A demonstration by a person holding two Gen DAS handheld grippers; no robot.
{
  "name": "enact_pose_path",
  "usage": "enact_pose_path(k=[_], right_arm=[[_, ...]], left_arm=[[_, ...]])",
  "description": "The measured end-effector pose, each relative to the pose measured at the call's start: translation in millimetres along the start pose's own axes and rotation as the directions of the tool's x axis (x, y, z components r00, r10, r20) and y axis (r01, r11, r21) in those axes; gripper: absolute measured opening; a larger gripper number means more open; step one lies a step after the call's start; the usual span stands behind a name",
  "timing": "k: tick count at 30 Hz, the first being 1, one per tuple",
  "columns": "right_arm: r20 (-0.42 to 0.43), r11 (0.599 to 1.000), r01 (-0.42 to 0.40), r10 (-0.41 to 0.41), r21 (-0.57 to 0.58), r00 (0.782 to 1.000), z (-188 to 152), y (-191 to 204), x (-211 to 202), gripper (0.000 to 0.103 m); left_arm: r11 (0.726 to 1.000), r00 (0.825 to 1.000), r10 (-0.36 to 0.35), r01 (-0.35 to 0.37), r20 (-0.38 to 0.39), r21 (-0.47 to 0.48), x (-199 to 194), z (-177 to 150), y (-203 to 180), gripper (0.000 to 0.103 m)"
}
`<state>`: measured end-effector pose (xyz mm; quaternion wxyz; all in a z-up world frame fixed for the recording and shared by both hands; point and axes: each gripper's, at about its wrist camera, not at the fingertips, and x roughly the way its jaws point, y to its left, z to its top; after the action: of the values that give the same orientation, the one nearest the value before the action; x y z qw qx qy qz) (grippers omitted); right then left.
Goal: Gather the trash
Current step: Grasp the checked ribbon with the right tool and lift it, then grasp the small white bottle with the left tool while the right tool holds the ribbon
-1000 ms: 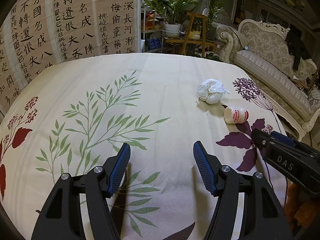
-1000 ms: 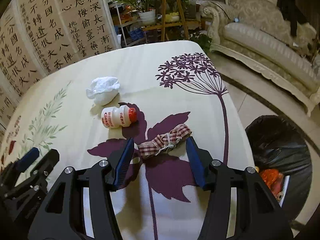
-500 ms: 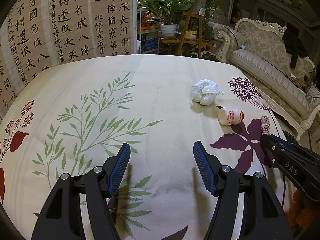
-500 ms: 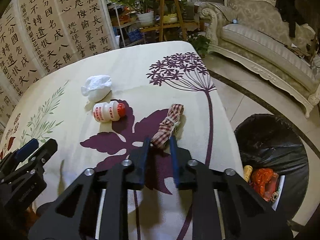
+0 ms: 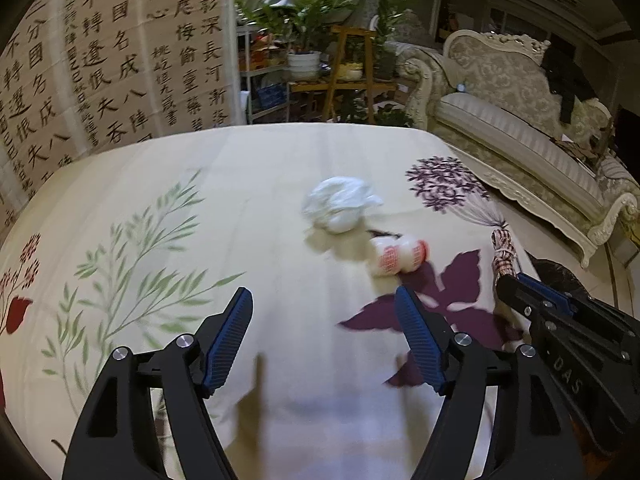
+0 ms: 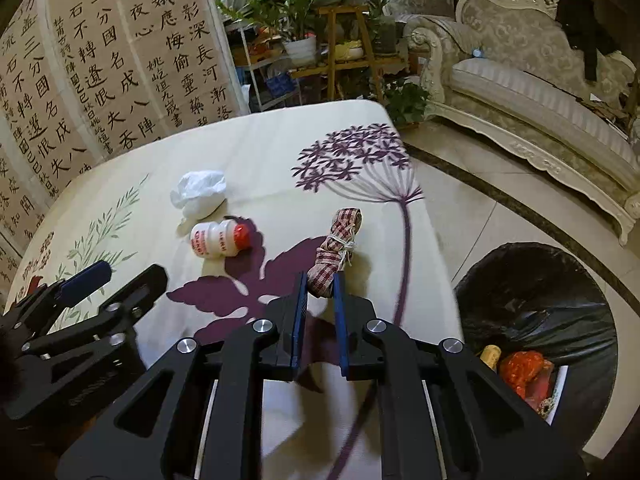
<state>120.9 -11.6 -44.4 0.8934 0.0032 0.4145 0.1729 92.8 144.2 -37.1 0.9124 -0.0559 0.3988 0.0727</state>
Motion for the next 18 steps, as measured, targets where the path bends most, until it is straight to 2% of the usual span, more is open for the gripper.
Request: enact_pose_path(k=[9, 15, 17, 18], right_arm=[[0.015, 0.999, -0.008, 0.007, 0.042, 1.000, 3.2, -26.8, -2.0, 0.013], [0.015, 0.999, -0.018, 0.017, 0.048, 1.000, 4.4, -34.5, 1.4, 0.013], [0.015, 0.999, -0.022, 0.022, 0.048, 1.000, 4.1, -35.6, 1.7, 0.013], [0.015, 0.999, -0.024, 0.023, 0.048, 1.000, 3.7, -35.7, 1.8, 0.013]], left_arm=[[0.999, 1.000, -0.003, 0.004, -0.029, 0.035, 26.1, 15.2, -32.8, 0.073], [0.999, 0.999, 0.012, -0.010, -0.052, 0.040, 38.2, 19.4, -40.1, 0.073], [0.999, 0.999, 0.017, -0.014, -0.052, 0.041, 39.7, 20.5, -40.2, 0.064], [0.999, 0.998, 0.021, -0.018, -0.056, 0.046, 40.9, 20.2, -40.5, 0.056]])
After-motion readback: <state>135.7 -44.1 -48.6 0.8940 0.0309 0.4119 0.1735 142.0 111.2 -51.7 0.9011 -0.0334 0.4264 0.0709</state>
